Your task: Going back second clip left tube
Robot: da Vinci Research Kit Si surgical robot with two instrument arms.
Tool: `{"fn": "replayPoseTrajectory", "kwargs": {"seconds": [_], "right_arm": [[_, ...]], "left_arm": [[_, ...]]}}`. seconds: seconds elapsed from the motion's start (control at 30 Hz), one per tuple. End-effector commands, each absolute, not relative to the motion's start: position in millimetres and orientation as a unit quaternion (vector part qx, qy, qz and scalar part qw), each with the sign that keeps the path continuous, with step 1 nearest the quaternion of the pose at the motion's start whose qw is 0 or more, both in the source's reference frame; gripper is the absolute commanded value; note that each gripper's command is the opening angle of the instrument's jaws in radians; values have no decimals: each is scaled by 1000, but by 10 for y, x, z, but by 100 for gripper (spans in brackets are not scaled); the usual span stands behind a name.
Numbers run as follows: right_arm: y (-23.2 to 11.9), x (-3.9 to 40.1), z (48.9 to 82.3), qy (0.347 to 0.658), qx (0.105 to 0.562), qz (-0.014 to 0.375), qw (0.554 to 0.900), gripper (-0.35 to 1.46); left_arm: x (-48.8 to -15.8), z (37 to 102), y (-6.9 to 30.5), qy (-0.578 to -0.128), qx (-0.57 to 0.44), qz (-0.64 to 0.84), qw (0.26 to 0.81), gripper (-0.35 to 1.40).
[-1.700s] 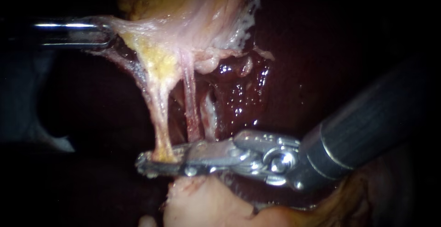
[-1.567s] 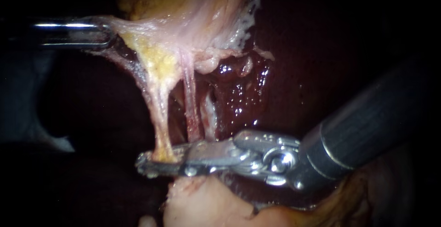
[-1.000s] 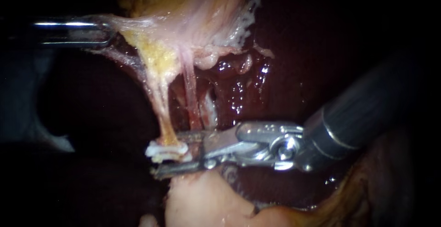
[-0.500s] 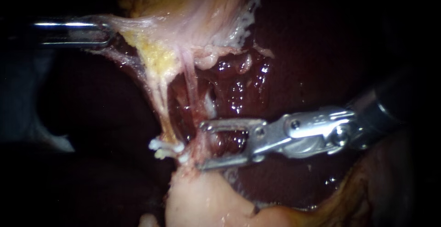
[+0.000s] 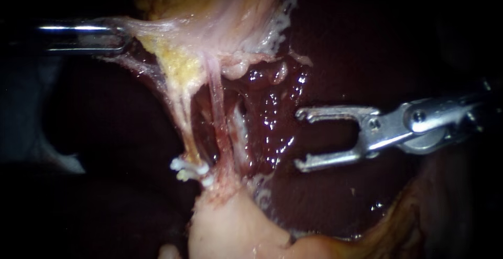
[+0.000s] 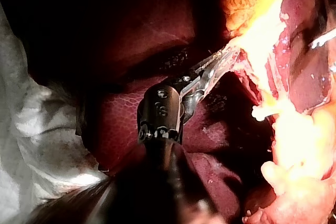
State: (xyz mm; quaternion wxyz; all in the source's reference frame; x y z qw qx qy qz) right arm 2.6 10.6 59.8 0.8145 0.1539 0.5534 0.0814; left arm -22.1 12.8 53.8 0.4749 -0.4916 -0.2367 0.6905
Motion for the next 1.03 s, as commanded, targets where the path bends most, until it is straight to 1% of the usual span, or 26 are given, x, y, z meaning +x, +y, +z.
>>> {"fn": "replayPoseTrajectory", "kwargs": {"seconds": [0.03, 0.27, 0.67, 1.03], "right_arm": [[107, 22, 597, 552, 153, 82, 816, 50], [109, 13, 595, 551, 152, 82, 816, 50], [109, 13, 596, 551, 151, 82, 816, 50], [105, 17, 592, 551, 152, 82, 816, 50]], "left_arm": [[-222, 539, 128, -236, -492, 691, 475, -35], [-234, 545, 124, -230, -491, 691, 478, -35], [-281, 569, 106, -237, -491, 696, 468, -35], [-277, 569, 108, -239, -491, 696, 466, -35]]}}
